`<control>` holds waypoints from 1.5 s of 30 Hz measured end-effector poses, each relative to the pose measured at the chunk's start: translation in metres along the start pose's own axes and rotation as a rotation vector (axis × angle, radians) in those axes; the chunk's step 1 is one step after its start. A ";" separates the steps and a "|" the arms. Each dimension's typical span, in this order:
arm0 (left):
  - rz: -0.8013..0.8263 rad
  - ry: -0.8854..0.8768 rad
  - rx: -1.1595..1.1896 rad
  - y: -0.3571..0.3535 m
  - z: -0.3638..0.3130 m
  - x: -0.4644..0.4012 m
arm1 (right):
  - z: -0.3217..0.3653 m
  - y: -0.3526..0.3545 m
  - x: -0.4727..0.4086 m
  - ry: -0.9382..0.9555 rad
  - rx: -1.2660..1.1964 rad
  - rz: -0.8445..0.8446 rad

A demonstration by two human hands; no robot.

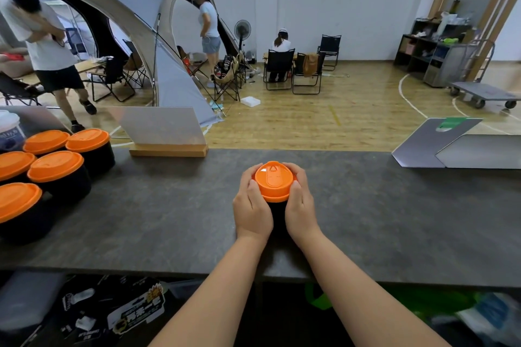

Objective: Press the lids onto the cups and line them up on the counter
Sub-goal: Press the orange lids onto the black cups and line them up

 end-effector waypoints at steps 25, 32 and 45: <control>-0.276 0.020 -0.157 0.027 -0.002 -0.002 | 0.002 0.008 0.003 -0.046 -0.099 -0.029; -0.164 0.042 0.059 0.042 -0.006 -0.001 | 0.001 -0.025 0.003 -0.111 -0.084 0.113; -0.510 0.113 -0.251 0.223 -0.024 -0.045 | 0.070 -0.176 0.037 -0.126 -0.273 0.306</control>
Point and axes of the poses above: each hand's wrist, its own x-axis away from the middle knuckle, its own y-axis out of the back of the hand, z = x × y, the point moved 9 cm from there along -x, towards the middle knuckle, and after that the axes turned 14 degrees about x, right-handed, at the moved point
